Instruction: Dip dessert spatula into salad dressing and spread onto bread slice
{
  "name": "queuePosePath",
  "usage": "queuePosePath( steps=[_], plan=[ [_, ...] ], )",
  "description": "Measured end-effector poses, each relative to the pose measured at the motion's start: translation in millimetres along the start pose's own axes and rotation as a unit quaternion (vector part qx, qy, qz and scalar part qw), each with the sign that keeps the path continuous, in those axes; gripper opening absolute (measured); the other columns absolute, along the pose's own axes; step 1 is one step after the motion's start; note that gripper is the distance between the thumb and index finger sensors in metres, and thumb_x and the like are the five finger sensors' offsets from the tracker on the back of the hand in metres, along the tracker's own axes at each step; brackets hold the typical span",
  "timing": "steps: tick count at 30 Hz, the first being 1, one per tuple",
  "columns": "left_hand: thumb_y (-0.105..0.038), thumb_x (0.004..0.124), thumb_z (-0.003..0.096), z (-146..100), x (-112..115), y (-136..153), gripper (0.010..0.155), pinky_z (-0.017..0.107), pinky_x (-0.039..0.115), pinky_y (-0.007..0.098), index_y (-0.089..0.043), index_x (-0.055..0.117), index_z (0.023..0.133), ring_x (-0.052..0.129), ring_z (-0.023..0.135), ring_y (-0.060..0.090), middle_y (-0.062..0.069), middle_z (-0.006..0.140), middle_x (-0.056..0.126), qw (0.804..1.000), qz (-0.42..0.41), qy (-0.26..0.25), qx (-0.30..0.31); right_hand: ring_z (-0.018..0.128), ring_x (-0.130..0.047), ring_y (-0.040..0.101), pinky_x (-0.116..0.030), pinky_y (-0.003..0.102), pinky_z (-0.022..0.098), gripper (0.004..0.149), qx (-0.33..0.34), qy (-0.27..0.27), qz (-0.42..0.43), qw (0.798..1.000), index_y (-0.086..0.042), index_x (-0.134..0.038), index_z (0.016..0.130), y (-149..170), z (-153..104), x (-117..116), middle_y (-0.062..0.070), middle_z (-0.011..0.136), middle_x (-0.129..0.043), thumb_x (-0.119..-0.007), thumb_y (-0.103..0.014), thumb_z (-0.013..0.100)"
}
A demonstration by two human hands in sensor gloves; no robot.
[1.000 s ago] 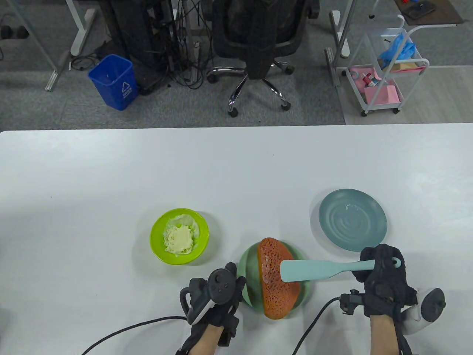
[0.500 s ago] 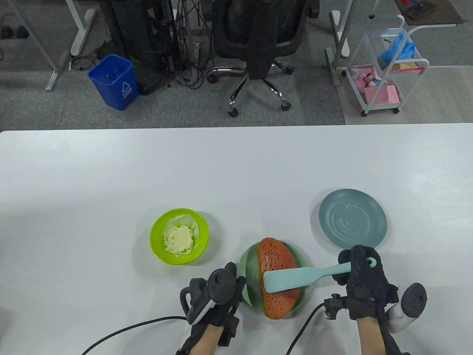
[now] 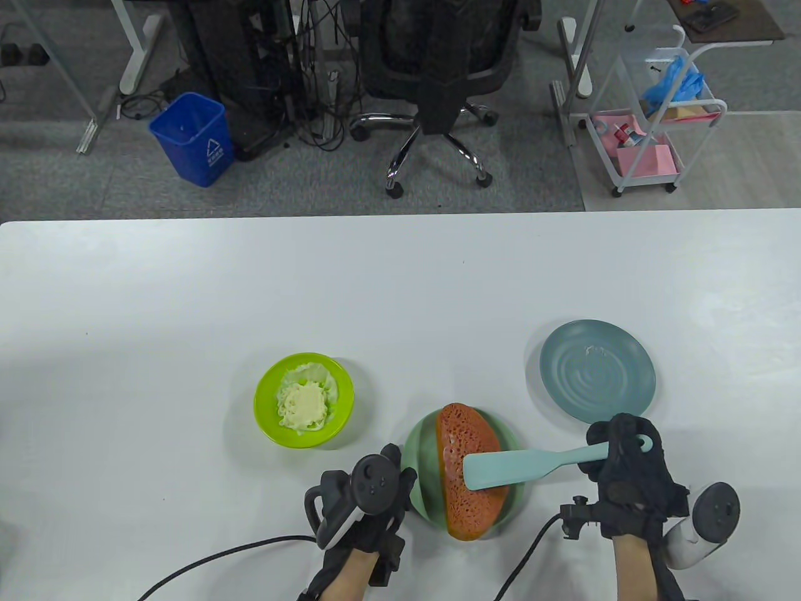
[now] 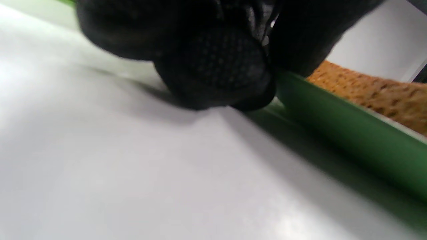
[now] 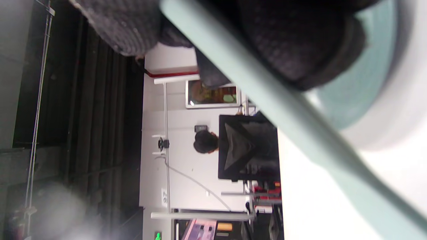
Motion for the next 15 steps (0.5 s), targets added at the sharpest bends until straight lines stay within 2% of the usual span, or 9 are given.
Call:
queuePosePath(
  steps=[8,15],
  plan=[
    [-0.043,0.085,0.0571,-0.1,-0.5,0.3,0.057,0.023,0.094,0.030,-0.005,0.081,0.099,0.108,0.031,0.015,0.002,0.062,0.102,1.000,0.002,-0.001,0.001,0.032,-0.094,0.041,-0.078,0.041,0.022,0.036,-0.020,0.031,0.013,0.999,-0.018,-0.071,0.083,1.1,6.2,23.6,0.014,0.070,-0.085,-0.074,-0.046,0.060],
    [-0.044,0.085,0.0571,-0.4,-0.3,0.1,0.057,0.023,0.094,0.030,-0.005,0.081,0.099,0.108,0.032,0.014,0.002,0.062,0.102,1.000,0.002,-0.001,0.000,0.030,-0.094,0.040,-0.078,0.040,0.021,0.036,-0.047,0.049,0.026,0.997,-0.018,-0.072,0.082,9.7,7.0,24.3,0.014,0.069,-0.086,-0.075,-0.046,0.060]
  ],
)
Point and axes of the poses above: the tracker on the back of each hand, its own y axis roughly to the little-finger side, its own z axis roughly from the wrist to the fingertips, x = y × z, the point moved 1 cm from there along z, roughly from the wrist to the fingertips
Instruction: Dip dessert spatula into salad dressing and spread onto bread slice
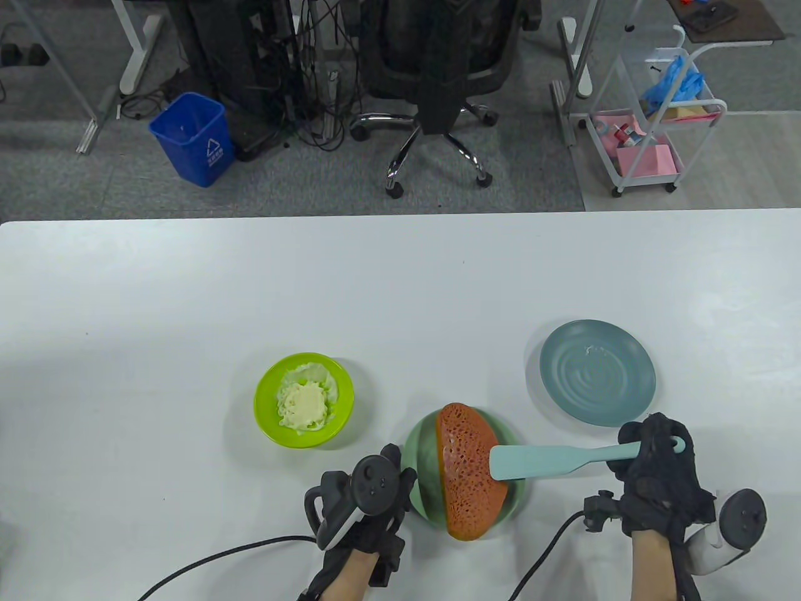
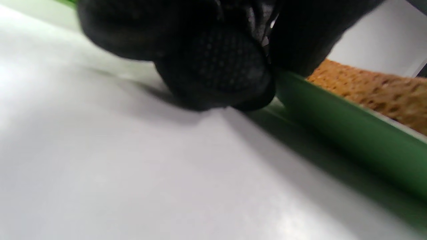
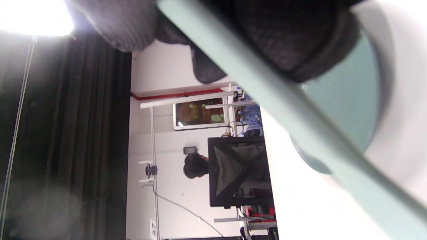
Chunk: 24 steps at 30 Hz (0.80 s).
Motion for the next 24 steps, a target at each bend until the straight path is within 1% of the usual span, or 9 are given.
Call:
queuePosePath(
  steps=[2,6,9,13,16,17,24],
  plan=[
    [-0.044,0.085,0.0571,0.0,0.0,0.0,0.057,0.023,0.094,0.030,-0.005,0.081,0.099,0.108,0.031,0.014,0.002,0.062,0.102,1.000,0.000,0.000,0.000,0.030,-0.095,0.040,-0.079,0.040,0.021,0.036,-0.004,0.002,0.003,1.000,-0.018,-0.073,0.081,2.2,-0.4,-1.1,0.013,0.069,-0.087,-0.076,-0.046,0.059],
    [-0.044,0.085,0.0571,-0.1,0.1,-0.1,0.057,0.023,0.094,0.029,-0.005,0.081,0.099,0.108,0.031,0.014,0.002,0.062,0.102,1.000,0.001,-0.001,0.000,0.028,-0.098,0.038,-0.082,0.039,0.019,0.037,0.000,-0.008,0.018,1.000,-0.018,-0.075,0.080,5.1,-3.0,-10.5,0.014,0.068,-0.089,-0.078,-0.047,0.058],
    [-0.044,0.085,0.0571,-0.2,0.2,-0.2,0.057,0.023,0.094,0.030,-0.005,0.082,0.099,0.108,0.031,0.014,0.002,0.062,0.102,1.000,0.002,-0.001,0.000,0.029,-0.099,0.039,-0.083,0.039,0.020,0.038,0.002,-0.028,0.026,0.999,-0.018,-0.075,0.080,6.7,-6.9,-20.7,0.015,0.068,-0.089,-0.079,-0.047,0.057],
    [-0.044,0.085,0.0571,-0.2,0.4,-0.3,0.057,0.023,0.093,0.030,-0.005,0.081,0.099,0.108,0.031,0.014,0.002,0.062,0.102,1.000,0.002,-0.001,0.000,0.033,-0.099,0.040,-0.083,0.040,0.022,0.038,0.016,-0.052,0.014,0.998,-0.018,-0.074,0.081,5.3,-12.0,-32.8,0.015,0.070,-0.087,-0.080,-0.046,0.055],
    [-0.044,0.085,0.0572,-0.1,0.6,-0.4,0.057,0.023,0.093,0.030,-0.005,0.081,0.099,0.108,0.031,0.014,0.002,0.062,0.102,1.000,0.002,-0.001,0.000,0.034,-0.100,0.040,-0.084,0.041,0.023,0.039,0.029,-0.056,-0.002,0.998,-0.019,-0.073,0.081,5.5,-14.4,-39.4,0.015,0.071,-0.087,-0.080,-0.047,0.054],
    [-0.044,0.085,0.0572,-0.1,0.6,-0.4,0.057,0.023,0.093,0.030,-0.005,0.081,0.099,0.108,0.031,0.014,0.002,0.062,0.102,1.000,0.002,-0.001,0.000,0.034,-0.100,0.040,-0.084,0.041,0.023,0.040,0.030,-0.058,-0.003,0.998,-0.017,-0.074,0.081,5.7,-14.8,-40.7,0.016,0.071,-0.087,-0.080,-0.046,0.054],
    [-0.044,0.085,0.0572,-0.3,0.7,-0.3,0.057,0.023,0.093,0.029,-0.005,0.081,0.099,0.108,0.031,0.014,0.002,0.062,0.102,1.000,0.001,0.000,-0.001,0.035,-0.099,0.041,-0.083,0.042,0.024,0.039,0.064,-0.064,-0.024,0.996,-0.017,-0.073,0.081,-0.4,-19.0,-46.0,0.016,0.071,-0.086,-0.080,-0.046,0.055]
  ],
)
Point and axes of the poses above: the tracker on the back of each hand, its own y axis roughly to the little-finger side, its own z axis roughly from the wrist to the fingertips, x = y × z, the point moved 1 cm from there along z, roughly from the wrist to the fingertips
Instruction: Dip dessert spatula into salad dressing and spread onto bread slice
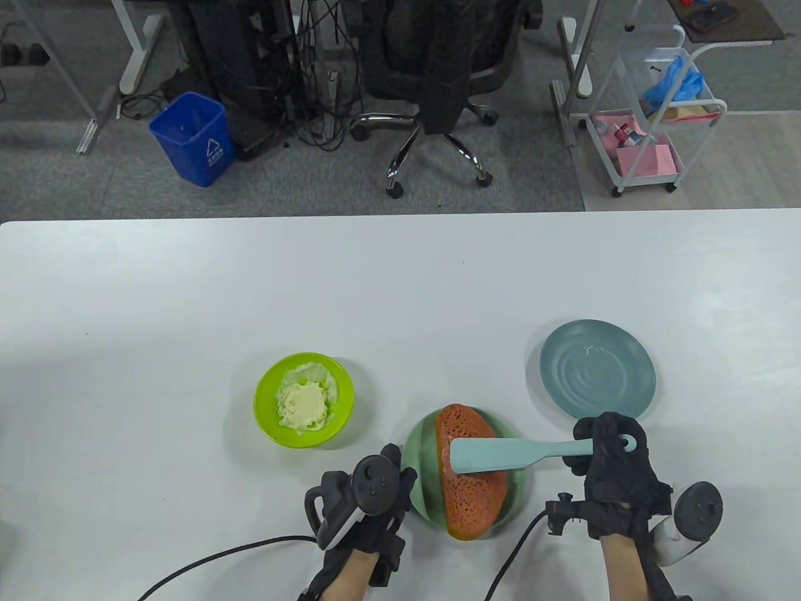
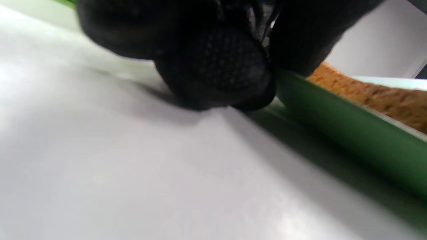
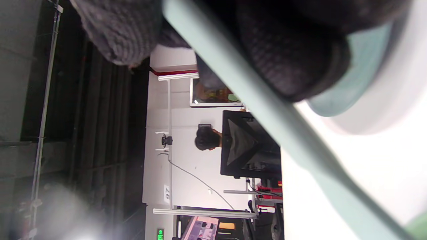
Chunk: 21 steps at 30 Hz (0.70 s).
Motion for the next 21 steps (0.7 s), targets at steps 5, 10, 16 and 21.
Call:
queuePosePath(
  steps=[5,10,16,21],
  plan=[
    [-0.044,0.085,0.0571,-0.1,0.1,-0.1,0.057,0.023,0.093,0.030,-0.005,0.081,0.099,0.108,0.031,0.014,0.002,0.062,0.102,1.000,0.002,-0.001,0.001,0.037,-0.097,0.042,-0.081,0.043,0.026,0.038,0.019,0.009,0.005,1.000,-0.018,-0.073,0.082,-6.3,-1.9,5.2,0.017,0.073,-0.084,-0.080,-0.044,0.056],
    [-0.044,0.085,0.0571,0.0,0.2,-0.1,0.057,0.023,0.093,0.030,-0.005,0.081,0.099,0.108,0.031,0.015,0.002,0.062,0.102,1.000,0.002,-0.001,0.001,0.040,-0.096,0.043,-0.080,0.045,0.028,0.038,0.025,0.029,0.009,0.999,-0.018,-0.072,0.083,-8.6,-0.6,14.0,0.017,0.075,-0.083,-0.080,-0.043,0.056],
    [-0.044,0.085,0.0572,0.0,0.3,-0.2,0.057,0.023,0.093,0.030,-0.005,0.081,0.099,0.108,0.031,0.015,0.002,0.062,0.102,1.000,0.002,-0.001,0.001,0.041,-0.095,0.044,-0.080,0.045,0.029,0.037,0.017,0.057,0.013,0.998,-0.018,-0.071,0.083,-8.5,3.2,29.1,0.017,0.076,-0.083,-0.079,-0.044,0.057],
    [-0.043,0.085,0.0573,0.0,0.3,-0.2,0.057,0.023,0.093,0.030,-0.005,0.081,0.099,0.108,0.031,0.015,0.002,0.062,0.102,1.000,0.002,-0.001,0.001,0.042,-0.094,0.044,-0.079,0.045,0.030,0.037,-0.005,0.070,0.026,0.997,-0.019,-0.070,0.084,-3.6,6.5,39.4,0.016,0.077,-0.082,-0.079,-0.044,0.058]
  ],
)
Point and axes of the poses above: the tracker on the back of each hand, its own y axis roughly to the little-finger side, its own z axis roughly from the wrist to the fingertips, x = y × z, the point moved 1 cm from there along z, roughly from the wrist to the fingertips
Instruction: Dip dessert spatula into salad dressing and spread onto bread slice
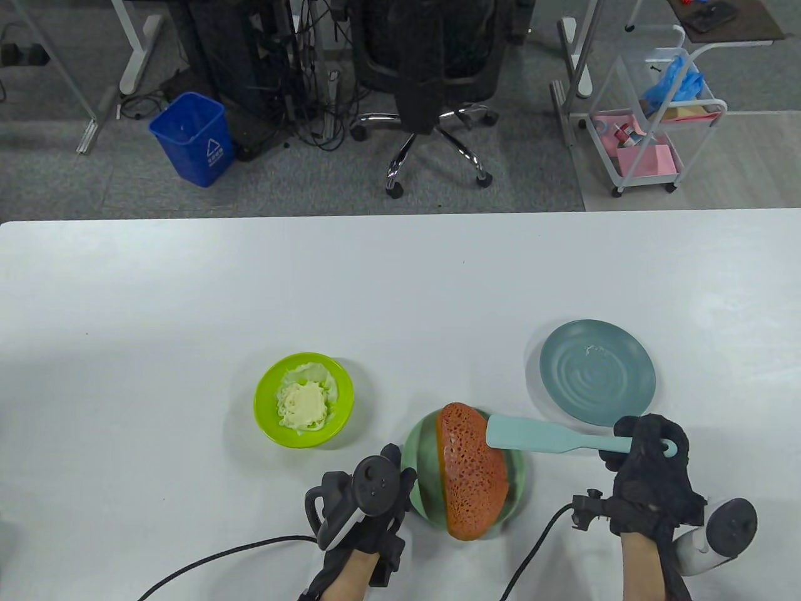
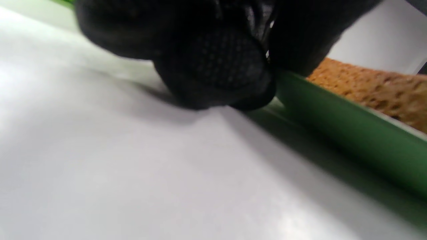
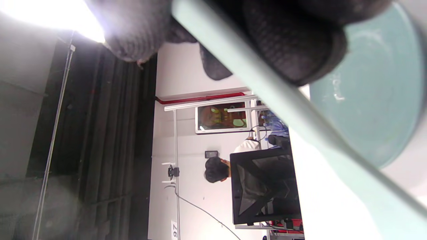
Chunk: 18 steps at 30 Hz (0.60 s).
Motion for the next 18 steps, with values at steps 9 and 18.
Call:
queuePosePath(
  steps=[9,18],
  plan=[
    [-0.044,0.085,0.0573,-0.1,0.0,0.0,0.057,0.023,0.093,0.030,-0.005,0.081,0.099,0.107,0.031,0.015,0.002,0.062,0.102,1.000,0.000,0.000,0.000,0.039,-0.096,0.043,-0.081,0.043,0.028,0.038,0.018,-0.006,-0.002,1.000,-0.018,-0.071,0.083,-3.4,-3.0,-5.5,0.016,0.074,-0.083,-0.079,-0.045,0.057],
    [-0.044,0.085,0.0574,-0.1,0.1,0.0,0.057,0.023,0.093,0.030,-0.005,0.081,0.099,0.107,0.032,0.015,0.002,0.063,0.102,1.000,0.001,0.000,0.000,0.030,-0.099,0.039,-0.084,0.040,0.020,0.037,0.059,-0.051,-0.021,0.997,-0.018,-0.075,0.079,-13.0,-15.0,-27.7,0.016,0.067,-0.088,-0.080,-0.046,0.055]
  ],
)
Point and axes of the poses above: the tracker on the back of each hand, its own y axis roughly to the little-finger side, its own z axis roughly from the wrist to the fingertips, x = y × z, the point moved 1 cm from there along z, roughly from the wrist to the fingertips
